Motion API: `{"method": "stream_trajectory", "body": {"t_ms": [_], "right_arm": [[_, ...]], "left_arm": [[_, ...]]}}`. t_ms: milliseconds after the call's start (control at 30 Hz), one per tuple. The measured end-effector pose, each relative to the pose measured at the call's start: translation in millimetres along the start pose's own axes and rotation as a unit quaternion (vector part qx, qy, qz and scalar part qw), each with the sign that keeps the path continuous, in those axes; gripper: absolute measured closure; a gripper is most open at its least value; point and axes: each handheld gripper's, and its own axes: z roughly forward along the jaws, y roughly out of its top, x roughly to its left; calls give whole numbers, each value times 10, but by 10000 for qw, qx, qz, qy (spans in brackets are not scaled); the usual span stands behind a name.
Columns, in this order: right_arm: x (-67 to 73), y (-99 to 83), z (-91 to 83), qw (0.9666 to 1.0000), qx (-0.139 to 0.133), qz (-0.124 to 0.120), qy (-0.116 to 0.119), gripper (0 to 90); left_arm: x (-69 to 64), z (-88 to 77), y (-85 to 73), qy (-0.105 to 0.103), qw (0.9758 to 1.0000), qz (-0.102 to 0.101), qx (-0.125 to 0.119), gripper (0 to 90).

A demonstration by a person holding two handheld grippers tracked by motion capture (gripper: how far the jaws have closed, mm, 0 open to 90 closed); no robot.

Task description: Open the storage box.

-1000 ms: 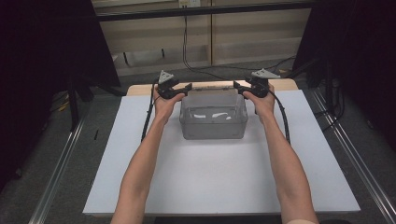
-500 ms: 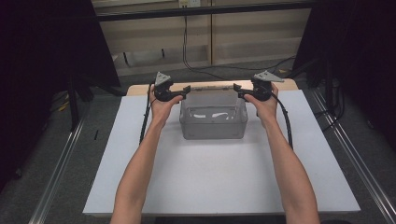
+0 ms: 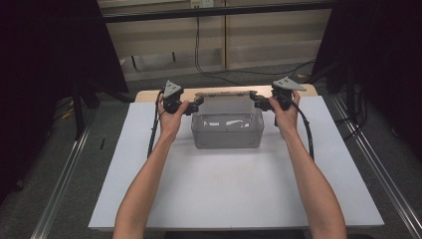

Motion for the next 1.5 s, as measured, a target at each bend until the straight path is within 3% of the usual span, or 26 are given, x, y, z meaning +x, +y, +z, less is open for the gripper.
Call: {"method": "stream_trajectory", "body": {"t_ms": [100, 167, 200, 533, 600, 933, 967, 1200, 1500], "right_arm": [[14, -22, -39, 10000, 61, -27, -54, 0], [29, -20, -83, 9999, 42, -91, -106, 0], [35, -11, -123, 9998, 11, -112, -132, 0], [112, 11, -327, 9994, -148, -208, -250, 0], [125, 0, -355, 9993, -119, -266, -239, 0], [263, 13, -501, 9986, -234, -388, -257, 0], [289, 8, -544, 9983, -285, -441, -263, 0], [362, -45, -671, 9973, -380, -503, -380, 0], [460, -66, -835, 9966, -456, -585, -370, 0]], "left_arm": [[-18, -88, 10, 33, 9998, 185, -94, 37], [-29, -136, 10, 35, 9999, 111, -113, 34], [-50, -194, -1, 81, 9997, 35, -234, 33], [-71, -438, -16, 138, 9993, 63, -351, 46], [-72, -491, -29, 139, 9991, -52, -402, 45], [-104, -726, -61, 314, 9985, 65, -455, 45], [-125, -788, -61, 418, 9980, 186, -430, 45], [-162, -981, -121, 441, 9971, 0, -614, 45], [-212, -1150, -197, 465, 9969, 61, -632, 45]]}}
